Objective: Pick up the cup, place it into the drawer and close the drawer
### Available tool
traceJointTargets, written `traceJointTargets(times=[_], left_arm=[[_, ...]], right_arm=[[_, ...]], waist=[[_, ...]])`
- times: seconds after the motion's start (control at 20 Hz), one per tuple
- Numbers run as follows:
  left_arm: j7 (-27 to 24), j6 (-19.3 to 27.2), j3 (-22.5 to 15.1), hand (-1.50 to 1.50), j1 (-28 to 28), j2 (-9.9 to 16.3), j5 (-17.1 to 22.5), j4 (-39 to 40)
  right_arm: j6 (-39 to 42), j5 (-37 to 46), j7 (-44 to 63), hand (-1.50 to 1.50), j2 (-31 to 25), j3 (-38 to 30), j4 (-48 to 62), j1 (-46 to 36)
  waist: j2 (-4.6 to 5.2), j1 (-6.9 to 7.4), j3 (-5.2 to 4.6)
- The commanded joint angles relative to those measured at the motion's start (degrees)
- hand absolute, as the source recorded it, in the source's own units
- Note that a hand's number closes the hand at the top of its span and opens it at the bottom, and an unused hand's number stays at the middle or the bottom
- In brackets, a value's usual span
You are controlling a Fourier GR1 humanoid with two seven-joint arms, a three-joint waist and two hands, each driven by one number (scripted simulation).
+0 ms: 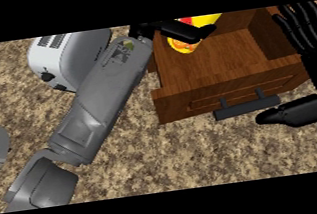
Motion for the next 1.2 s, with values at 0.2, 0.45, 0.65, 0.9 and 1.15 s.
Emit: traceJointTargets(times=[0.2, 0.45, 0.65, 0.9, 1.15], left_arm=[[0.31, -4.01, -7.07, -1.5, 2.86, -0.01, 2.49, 2.96], [-3.82, -1.51, -6.53, -1.5, 5.24, -0.01, 7.59, -0.06], [-7.79, -3.8, -4.31, -1.5, 5.75, -0.01, 13.2, -3.61], [-13.88, -2.06, -2.88, -1.5, 5.52, -0.01, 17.82, -5.69], [-15.28, 0.18, -2.38, -1.5, 4.81, -0.01, 20.67, -4.22]], right_arm=[[0.75, -0.2, 2.46, -1.5, 0.19, 2.62, 0.22, -4.98], [4.63, -5.0, 1.08, -1.5, 1.09, 3.33, 2.03, -5.49], [11.77, -9.18, 0.72, 1.5, 1.23, 7.99, 2.58, -6.36], [20.94, -13.69, 3.88, 1.5, -2.14, 12.4, 2.91, -3.21], [25.33, -5.5, 8.96, 1.5, -9.17, 17.45, 1.68, -2.98]], waist=[[0.76, -3.33, -0.06], [1.33, -5.28, -0.05], [1.48, -5.1, -0.12], [0.52, -3.55, -0.1], [-0.26, -0.72, -0.16]])
